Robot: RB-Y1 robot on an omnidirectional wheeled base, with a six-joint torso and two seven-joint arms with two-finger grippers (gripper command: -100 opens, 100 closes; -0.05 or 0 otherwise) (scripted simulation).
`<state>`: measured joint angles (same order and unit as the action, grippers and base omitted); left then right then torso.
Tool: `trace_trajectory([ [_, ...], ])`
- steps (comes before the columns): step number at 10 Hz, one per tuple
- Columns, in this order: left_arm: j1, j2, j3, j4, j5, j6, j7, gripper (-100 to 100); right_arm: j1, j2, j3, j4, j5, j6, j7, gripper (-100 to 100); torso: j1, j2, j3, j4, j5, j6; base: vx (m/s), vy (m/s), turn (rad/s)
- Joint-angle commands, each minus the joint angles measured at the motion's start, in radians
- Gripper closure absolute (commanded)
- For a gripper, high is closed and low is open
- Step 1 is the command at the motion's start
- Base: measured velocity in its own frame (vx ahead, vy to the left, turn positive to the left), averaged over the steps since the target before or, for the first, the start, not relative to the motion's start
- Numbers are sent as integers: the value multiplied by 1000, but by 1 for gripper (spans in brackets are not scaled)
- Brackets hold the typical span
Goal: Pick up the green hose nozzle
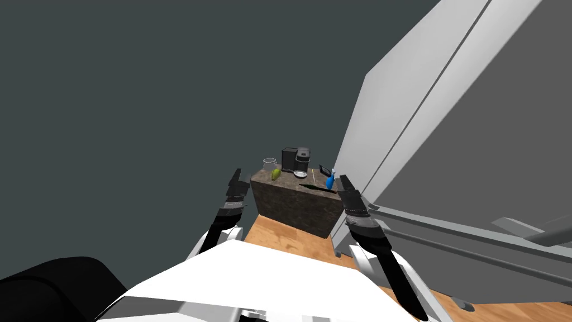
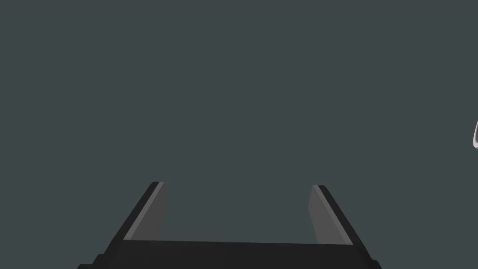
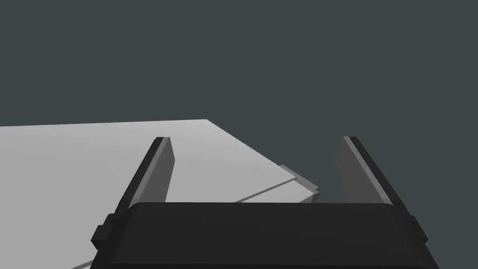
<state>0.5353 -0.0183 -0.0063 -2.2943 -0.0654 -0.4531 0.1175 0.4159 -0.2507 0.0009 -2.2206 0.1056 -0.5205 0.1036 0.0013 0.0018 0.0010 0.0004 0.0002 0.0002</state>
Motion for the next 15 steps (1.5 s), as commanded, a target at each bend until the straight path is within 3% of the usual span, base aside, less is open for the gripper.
trace_trajectory([
  [1,0,0,0,0,0,0,0,0,-8,-50,-11,31,34,14,26,-100,0,0,0,0,0,0,-37,42,-161],
  [2,0,0,0,0,0,0,0,0,-8,-59,-11,31,34,14,26,-100,1,1,0,0,0,0,-24,37,-44],
  [5,0,0,0,0,0,0,0,0,-21,-157,-30,110,108,34,79,-100,2,-1,0,0,0,0,-19,45,-102],
  [6,0,0,0,0,0,0,0,0,-21,-172,-30,110,108,34,79,-100,2,-1,0,0,0,0,-14,40,-31],
  [11,0,0,0,0,0,0,0,0,-27,-318,-52,237,222,60,160,-100,1,-2,-1,0,0,0,2,46,-33],
  [14,0,0,0,0,0,0,0,0,-26,-384,-56,272,252,66,181,-100,2,-3,-2,-1,0,-1,13,42,5],
  [15,0,0,0,0,0,0,0,0,-23,-423,-60,307,282,72,202,-100,1,-3,-2,-1,0,-1,16,40,29],
])
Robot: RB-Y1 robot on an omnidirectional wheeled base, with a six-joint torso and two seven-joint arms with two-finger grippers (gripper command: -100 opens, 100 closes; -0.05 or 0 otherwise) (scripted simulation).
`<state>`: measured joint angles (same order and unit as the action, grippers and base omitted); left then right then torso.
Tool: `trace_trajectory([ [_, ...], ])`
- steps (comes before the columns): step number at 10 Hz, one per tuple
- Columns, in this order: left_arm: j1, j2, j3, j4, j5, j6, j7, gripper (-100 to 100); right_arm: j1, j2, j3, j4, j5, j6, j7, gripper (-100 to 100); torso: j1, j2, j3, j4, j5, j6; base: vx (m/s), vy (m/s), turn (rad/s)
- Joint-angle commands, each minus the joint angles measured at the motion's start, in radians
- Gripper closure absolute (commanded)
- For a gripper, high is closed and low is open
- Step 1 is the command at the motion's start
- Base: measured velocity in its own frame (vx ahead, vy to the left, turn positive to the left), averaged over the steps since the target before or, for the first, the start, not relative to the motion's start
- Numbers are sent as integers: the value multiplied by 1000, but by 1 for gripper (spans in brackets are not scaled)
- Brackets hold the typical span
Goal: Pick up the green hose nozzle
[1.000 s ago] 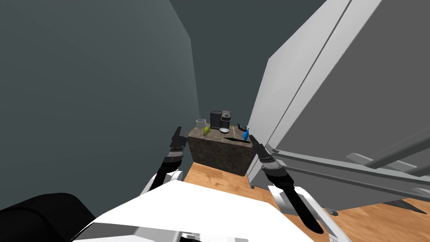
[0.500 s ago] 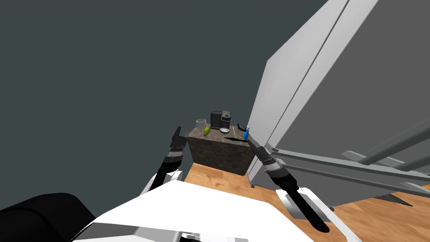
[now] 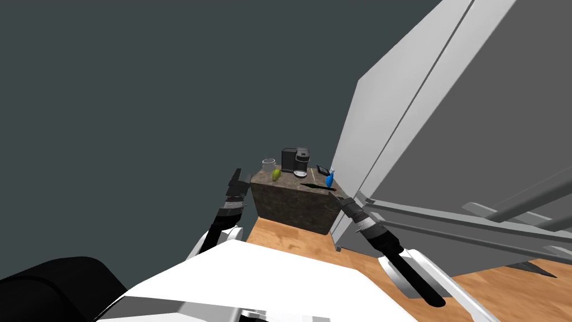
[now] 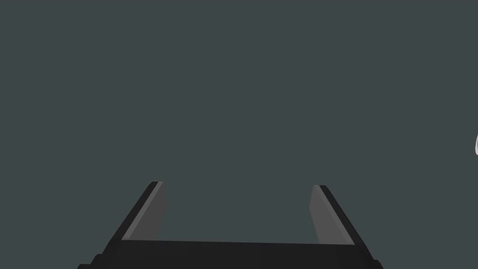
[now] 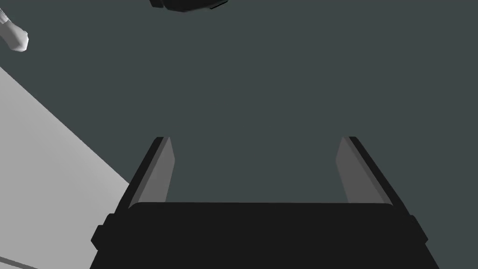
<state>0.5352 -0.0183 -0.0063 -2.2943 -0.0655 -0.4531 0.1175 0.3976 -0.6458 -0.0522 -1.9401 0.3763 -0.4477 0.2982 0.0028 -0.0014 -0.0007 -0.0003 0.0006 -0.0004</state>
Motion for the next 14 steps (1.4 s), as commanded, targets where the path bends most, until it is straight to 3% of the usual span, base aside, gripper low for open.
trace_trajectory([
  [1,0,0,0,0,0,0,0,0,-5,-35,-7,27,11,-1,8,-100,0,0,0,0,0,0,16,35,12],
  [4,0,0,0,0,0,0,0,0,3,-119,-11,99,73,10,51,-100,0,-1,0,0,0,0,27,44,45],
  [5,0,0,0,0,0,0,0,0,3,-127,-11,99,73,10,51,-100,0,-1,-1,0,0,0,26,39,28],
  [7,0,0,0,0,0,0,0,0,15,-202,-12,174,134,19,94,-100,1,-1,-1,0,0,0,45,67,107],
  [8,0,0,0,0,0,0,0,0,15,-220,-12,174,134,19,94,-100,2,-2,-1,-1,0,0,43,49,38],
  [13,0,0,0,0,0,0,0,0,41,-349,-9,285,223,29,156,-100,0,-1,-1,0,0,0,38,45,95],
  [14,0,0,0,0,0,0,0,0,41,-361,-9,285,223,29,156,-100,1,-2,-1,0,0,0,42,40,72],
])
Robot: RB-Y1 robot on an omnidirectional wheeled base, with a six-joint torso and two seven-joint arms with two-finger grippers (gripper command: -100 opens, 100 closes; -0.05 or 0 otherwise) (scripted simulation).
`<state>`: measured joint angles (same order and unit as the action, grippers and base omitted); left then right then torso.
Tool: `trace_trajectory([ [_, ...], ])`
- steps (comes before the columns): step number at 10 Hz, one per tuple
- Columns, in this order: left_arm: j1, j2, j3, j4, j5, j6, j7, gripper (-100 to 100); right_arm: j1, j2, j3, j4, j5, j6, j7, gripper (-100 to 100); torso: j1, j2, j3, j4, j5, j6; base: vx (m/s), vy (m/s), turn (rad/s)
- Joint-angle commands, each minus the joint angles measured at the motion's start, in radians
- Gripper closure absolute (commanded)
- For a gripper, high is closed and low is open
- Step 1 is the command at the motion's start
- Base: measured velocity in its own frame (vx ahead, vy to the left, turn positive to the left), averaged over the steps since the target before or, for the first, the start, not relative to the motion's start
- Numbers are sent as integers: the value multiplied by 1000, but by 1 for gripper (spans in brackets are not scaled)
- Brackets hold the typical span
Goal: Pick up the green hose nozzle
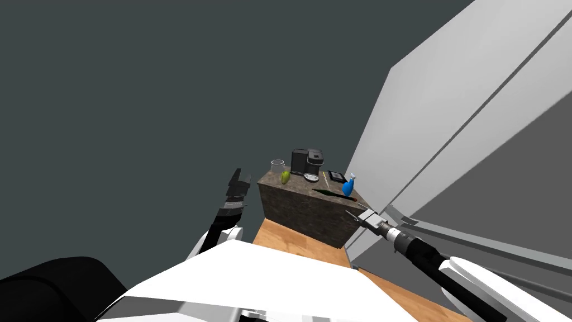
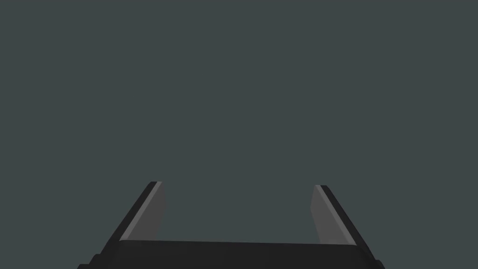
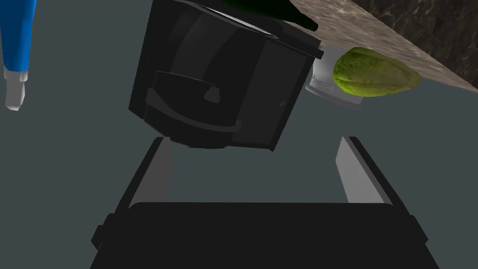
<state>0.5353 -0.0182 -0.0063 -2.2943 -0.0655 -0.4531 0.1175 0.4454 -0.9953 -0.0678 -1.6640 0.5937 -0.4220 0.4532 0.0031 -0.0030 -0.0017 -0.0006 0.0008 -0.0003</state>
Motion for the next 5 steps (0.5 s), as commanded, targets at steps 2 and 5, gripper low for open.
trace_trajectory([
  [2,0,0,0,0,0,0,0,0,3,-58,9,45,34,6,21,-100,1,-1,0,0,0,-1,52,47,116],
  [5,0,0,0,0,0,0,0,0,27,-146,16,115,88,9,58,-100,2,-3,-1,-1,0,-1,68,51,170],
])
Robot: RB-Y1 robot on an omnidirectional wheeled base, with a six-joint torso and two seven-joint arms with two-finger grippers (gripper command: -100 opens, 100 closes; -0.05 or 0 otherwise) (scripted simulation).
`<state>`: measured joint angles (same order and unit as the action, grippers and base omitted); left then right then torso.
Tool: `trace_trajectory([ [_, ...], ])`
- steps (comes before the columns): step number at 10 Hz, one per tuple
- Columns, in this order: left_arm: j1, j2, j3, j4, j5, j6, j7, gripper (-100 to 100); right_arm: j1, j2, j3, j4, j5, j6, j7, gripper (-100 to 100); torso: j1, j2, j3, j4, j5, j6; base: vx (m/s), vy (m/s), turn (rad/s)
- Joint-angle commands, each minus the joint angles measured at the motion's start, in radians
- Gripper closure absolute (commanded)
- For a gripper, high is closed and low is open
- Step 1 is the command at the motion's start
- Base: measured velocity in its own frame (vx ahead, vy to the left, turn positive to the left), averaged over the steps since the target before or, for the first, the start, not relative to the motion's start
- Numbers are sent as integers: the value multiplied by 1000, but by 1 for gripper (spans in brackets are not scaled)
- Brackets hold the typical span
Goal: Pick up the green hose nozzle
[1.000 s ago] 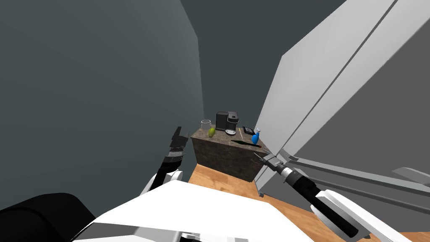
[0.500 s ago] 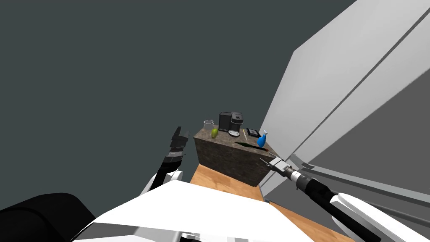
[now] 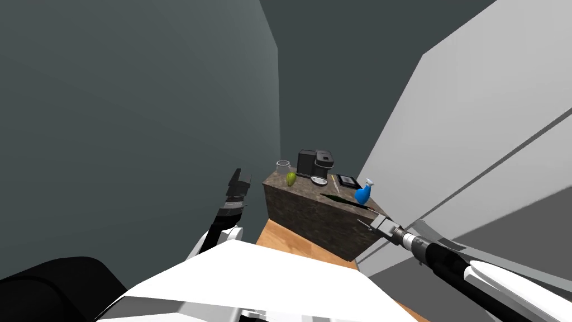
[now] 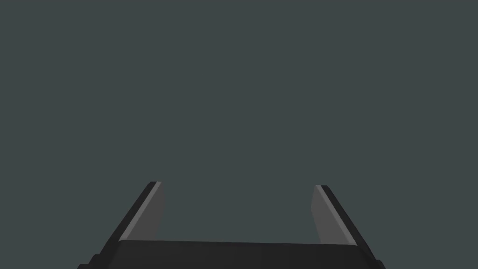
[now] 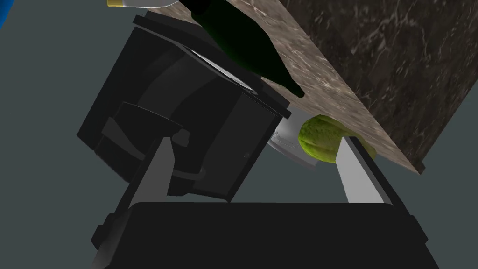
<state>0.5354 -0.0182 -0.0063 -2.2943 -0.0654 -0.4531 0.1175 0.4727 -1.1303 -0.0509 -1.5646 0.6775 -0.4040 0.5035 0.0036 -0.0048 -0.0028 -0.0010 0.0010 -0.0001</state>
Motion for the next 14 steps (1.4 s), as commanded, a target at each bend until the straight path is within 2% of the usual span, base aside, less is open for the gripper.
trace_trajectory([
  [1,0,0,0,0,0,0,0,0,12,-50,4,50,30,-7,25,-100,0,0,0,0,0,0,66,50,131],
  [2,0,0,0,0,0,0,0,0,12,-53,4,50,30,-7,25,-100,0,0,0,0,0,-1,45,31,89],
  [4,0,0,0,0,0,0,0,0,40,-119,17,105,77,-7,57,-100,-1,1,1,0,0,-1,67,44,239],
  [5,0,0,0,0,0,0,0,0,40,-129,17,113,77,-7,57,-100,1,-1,0,0,0,-1,79,38,94],
  [8,0,0,0,0,0,0,0,0,82,-222,40,195,137,-9,98,-100,1,-1,-1,0,0,-1,88,43,244],
  [10,0,0,0,0,0,0,0,0,110,-267,59,239,169,-12,118,-100,1,-3,-1,-1,0,-1,104,33,269],
  [12,0,0,0,0,0,0,0,0,136,-297,79,272,194,-17,134,-100,-1,-3,-1,-1,0,0,107,12,217],
  [13,0,0,0,0,0,0,0,0,136,-297,79,272,194,-17,134,-100,-1,-2,-1,-1,0,-1,57,5,53],
  [14,0,0,0,0,0,0,0,0,158,-310,100,293,210,-21,144,-100,-1,1,0,0,0,1,50,17,145],
])
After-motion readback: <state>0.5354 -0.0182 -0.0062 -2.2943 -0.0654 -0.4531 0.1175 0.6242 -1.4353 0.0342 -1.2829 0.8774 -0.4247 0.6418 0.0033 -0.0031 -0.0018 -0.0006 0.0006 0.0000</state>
